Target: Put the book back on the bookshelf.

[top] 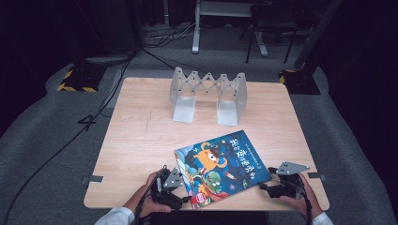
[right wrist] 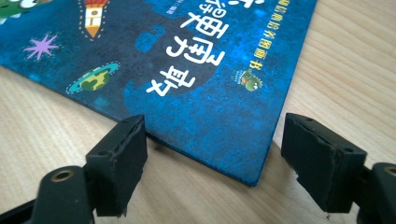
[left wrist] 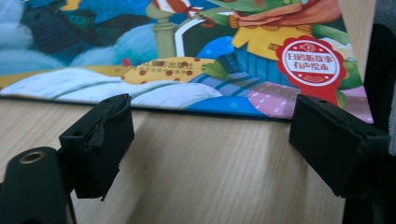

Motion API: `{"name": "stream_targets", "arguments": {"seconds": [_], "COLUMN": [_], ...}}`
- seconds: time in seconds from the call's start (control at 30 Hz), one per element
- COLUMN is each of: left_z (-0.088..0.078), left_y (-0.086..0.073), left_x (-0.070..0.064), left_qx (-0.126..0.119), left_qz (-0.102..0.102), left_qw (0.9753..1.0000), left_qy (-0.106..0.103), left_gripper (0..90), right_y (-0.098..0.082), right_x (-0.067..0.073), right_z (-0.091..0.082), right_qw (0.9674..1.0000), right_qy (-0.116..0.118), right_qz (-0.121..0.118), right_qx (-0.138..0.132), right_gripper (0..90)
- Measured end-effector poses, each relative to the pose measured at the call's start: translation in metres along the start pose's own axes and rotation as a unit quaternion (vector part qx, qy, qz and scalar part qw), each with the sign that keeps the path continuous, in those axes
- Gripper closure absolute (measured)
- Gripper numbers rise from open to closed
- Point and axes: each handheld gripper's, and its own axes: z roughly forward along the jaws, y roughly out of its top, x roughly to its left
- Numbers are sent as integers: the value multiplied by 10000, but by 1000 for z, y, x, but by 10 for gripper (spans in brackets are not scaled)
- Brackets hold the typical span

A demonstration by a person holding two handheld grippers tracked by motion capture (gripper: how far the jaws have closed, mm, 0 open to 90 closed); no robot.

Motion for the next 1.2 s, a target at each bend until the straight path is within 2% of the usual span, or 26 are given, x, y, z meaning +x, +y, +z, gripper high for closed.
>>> {"name": "stream_targets", "arguments": {"seconds": [0.1,0.2,0.37,0.43,0.57,0.67,0.7,0.77,0.87,1.0,1.07,1.13,1.2], "left_z": [2,-1,-10,-14,-19,-19,-17,-15,-10,-7,-8,-10,-12], "left_y": [2,-1,-9,-14,-18,-18,-16,-15,-10,-5,-4,-5,-4], "left_x": [-3,3,27,41,64,72,78,80,87,95,98,99,100], "left_qx": [11,2,42,46,48,49,85,89,173,216,155,93,-25], "left_qz": [48,12,-239,-405,-642,-674,-622,-615,-489,-416,-482,-547,-655], "left_qw": [10000,10000,9994,9984,9960,9958,9963,9965,9977,9981,9979,9973,9971], "left_qy": [-50,-19,240,395,624,619,579,556,446,394,411,482,397], "left_gripper": [130,129,124,90,90,81,73,61,7,5,34,108,196], "right_y": [0,0,-1,-1,-3,-3,-3,-3,-3,-3,-3,-3,-3], "right_x": [-3,-3,-7,-9,-16,-17,-19,-19,-20,-21,-21,-21,-21], "right_z": [0,0,0,-1,-3,-3,-3,-2,-2,-2,-2,-2,-2], "right_qw": [9999,9999,9997,9991,9978,9969,9963,9961,9955,9954,9952,9953,9953], "right_qy": [-103,-127,-196,-336,-510,-598,-655,-663,-698,-692,-703,-702,-698], "right_qz": [116,115,176,245,430,503,559,583,641,668,674,673,670], "right_qx": [-25,-15,8,11,-8,-10,-9,-12,-26,-24,-19,-23,-27], "right_gripper": [234,231,203,205,218,220,220,220,219,211,208,208,209]}}
